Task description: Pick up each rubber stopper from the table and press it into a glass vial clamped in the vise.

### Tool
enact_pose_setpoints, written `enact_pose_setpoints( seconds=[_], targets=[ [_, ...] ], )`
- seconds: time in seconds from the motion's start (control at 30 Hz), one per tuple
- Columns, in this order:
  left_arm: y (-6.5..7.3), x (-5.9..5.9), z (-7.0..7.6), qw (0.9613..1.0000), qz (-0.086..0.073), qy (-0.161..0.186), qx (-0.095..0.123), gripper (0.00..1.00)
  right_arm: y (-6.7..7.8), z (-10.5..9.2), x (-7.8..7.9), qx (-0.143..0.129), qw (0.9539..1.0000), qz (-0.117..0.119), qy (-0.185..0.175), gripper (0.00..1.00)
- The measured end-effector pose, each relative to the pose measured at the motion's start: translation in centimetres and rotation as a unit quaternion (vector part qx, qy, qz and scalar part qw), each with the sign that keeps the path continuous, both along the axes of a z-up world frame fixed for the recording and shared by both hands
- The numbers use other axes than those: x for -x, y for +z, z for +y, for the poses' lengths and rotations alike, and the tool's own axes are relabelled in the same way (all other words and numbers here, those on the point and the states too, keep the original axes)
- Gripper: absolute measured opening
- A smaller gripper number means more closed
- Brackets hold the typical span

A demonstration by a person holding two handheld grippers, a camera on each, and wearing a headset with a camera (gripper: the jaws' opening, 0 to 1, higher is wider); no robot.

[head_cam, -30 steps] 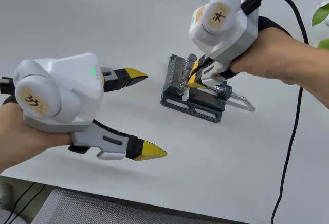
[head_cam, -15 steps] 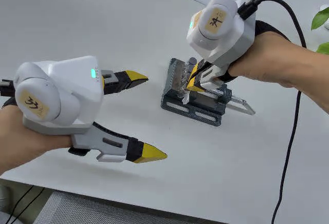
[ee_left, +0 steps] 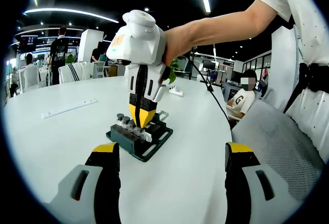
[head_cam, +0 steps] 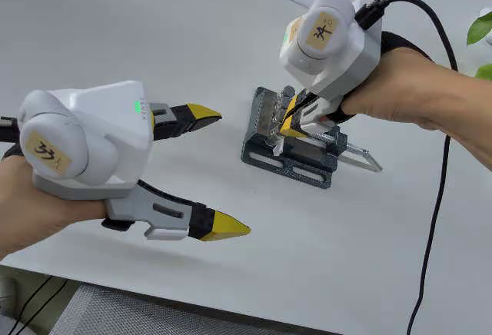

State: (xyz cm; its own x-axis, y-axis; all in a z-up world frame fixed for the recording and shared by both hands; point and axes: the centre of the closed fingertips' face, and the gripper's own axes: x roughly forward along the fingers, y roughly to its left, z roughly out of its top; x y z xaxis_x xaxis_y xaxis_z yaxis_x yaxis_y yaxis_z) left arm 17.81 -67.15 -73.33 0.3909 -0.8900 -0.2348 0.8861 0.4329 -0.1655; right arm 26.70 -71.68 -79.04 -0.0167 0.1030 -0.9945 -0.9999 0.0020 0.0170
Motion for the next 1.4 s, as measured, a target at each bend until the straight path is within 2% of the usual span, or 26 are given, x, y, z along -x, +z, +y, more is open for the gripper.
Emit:
enact_pose_setpoints(
  seconds=[0.2,0.27,0.43,0.5,0.57,0.7,0.77,0.93,1.0,1.1,1.2,1.33,1.4],
  targets=[
    [0.2,0.0,-0.1,1.0000,-0.001,0.001,0.000,0.82,0.0,-0.1,-0.1,0.004,0.9999,-0.009,0.013,0.00],
    [0.3,-0.1,-0.1,1.0000,-0.003,0.002,0.001,0.82,0.0,-0.2,0.0,0.002,0.9996,-0.020,0.023,0.00],
    [0.4,0.0,0.0,1.0000,-0.005,0.003,-0.002,0.82,0.2,-0.1,-0.1,-0.010,0.9996,-0.023,0.011,0.00],
    [0.4,0.1,0.1,1.0000,-0.005,0.003,-0.005,0.82,0.3,-0.1,0.1,-0.015,0.9993,-0.028,0.022,0.01],
    [0.5,0.2,0.3,0.9999,-0.007,0.004,-0.008,0.82,0.2,-0.1,0.0,-0.026,0.9994,-0.023,-0.001,0.01],
    [0.7,0.2,0.7,0.9998,-0.008,0.010,-0.013,0.82,0.3,-0.2,-0.1,-0.051,0.9985,-0.016,-0.013,0.02],
    [0.7,0.2,0.9,0.9997,-0.010,0.012,-0.017,0.83,0.3,-0.2,-0.1,-0.063,0.9974,-0.013,-0.032,0.02],
    [0.8,0.4,1.1,0.9996,-0.011,0.014,-0.022,0.83,0.6,-0.3,0.1,-0.077,0.9962,-0.022,-0.034,0.00],
    [0.8,0.4,1.2,0.9995,-0.012,0.015,-0.026,0.84,1.2,0.1,-0.1,-0.099,0.9934,-0.026,-0.051,0.01],
    [1.0,0.4,1.4,0.9994,-0.013,0.018,-0.025,0.85,2.2,-0.1,-0.3,-0.114,0.9910,-0.035,-0.061,0.02],
    [1.2,0.4,1.6,0.9993,-0.015,0.018,-0.030,0.86,3.1,-0.3,-0.2,-0.130,0.9883,-0.034,-0.073,0.05],
    [1.7,0.5,2.1,0.9991,-0.017,0.022,-0.033,0.88,4.3,-1.3,-0.2,-0.157,0.9819,-0.042,-0.097,0.08],
    [1.7,0.4,2.4,0.9987,-0.022,0.023,-0.041,0.89,4.7,-2.1,-0.1,-0.167,0.9790,-0.047,-0.107,0.11]
  ],
)
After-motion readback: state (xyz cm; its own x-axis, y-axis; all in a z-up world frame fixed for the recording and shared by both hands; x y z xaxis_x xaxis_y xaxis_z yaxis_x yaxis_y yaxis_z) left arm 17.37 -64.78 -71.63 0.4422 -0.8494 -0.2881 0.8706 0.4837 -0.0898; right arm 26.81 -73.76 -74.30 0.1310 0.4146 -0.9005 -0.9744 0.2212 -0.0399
